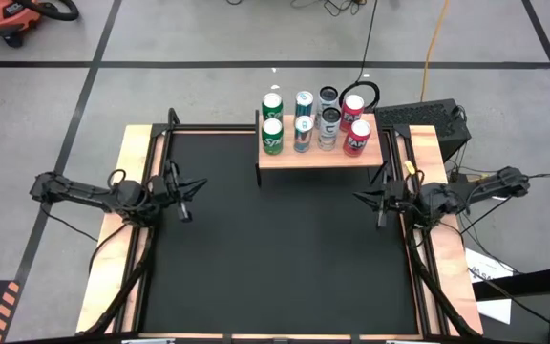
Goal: Place canned beverage on shelf
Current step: Return to Home Position
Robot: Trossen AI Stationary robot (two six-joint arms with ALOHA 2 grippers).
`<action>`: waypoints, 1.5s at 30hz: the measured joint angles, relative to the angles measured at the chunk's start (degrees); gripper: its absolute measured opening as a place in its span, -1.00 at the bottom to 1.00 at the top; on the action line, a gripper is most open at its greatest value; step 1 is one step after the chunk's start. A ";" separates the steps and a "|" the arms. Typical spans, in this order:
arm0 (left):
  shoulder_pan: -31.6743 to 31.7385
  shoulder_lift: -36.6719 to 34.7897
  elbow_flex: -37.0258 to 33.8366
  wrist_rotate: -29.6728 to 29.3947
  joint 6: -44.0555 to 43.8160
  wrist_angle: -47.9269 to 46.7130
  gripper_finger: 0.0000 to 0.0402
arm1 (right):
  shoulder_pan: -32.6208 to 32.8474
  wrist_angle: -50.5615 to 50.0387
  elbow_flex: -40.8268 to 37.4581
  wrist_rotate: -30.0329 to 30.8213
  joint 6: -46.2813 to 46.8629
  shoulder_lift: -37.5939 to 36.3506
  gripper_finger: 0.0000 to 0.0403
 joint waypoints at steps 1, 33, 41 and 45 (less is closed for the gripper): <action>0.00 -0.46 0.00 -0.40 -0.12 -0.33 -1.00 | -0.02 -2.55 0.27 0.54 0.11 -1.08 -1.00; -0.04 -16.40 -1.53 -3.16 -7.57 -19.90 -1.00 | -0.06 -3.40 -9.11 1.61 1.30 -16.58 -1.00; -0.04 -16.40 -1.55 -4.32 -8.00 -20.86 -1.00 | -0.06 0.23 -13.13 -0.45 1.23 -16.54 -1.00; -0.04 -16.39 -1.55 -4.76 -8.08 -21.01 -1.00 | -0.06 0.23 -13.72 -0.60 0.35 -16.33 -1.00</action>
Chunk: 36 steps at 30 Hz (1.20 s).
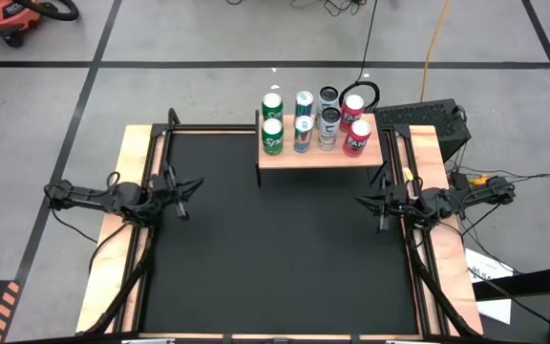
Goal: Place canned beverage on shelf
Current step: Return to Home Position
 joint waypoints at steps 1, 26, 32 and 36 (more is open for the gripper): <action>0.00 0.01 -0.02 0.02 -0.39 -0.42 -1.00 | 0.00 -0.03 0.00 -0.02 -0.68 0.00 -1.00; 0.00 0.08 -0.07 0.18 -1.39 -4.46 -1.00 | 0.00 -0.14 -0.22 0.22 -2.56 0.08 -1.00; 0.00 0.08 -0.11 0.20 -1.39 -4.45 -1.00 | 0.00 -0.12 -0.26 0.22 -2.56 0.08 -1.00; 0.00 0.08 -0.11 0.20 -1.37 -4.44 -1.00 | 0.00 -0.12 -0.26 0.22 -2.56 0.08 -1.00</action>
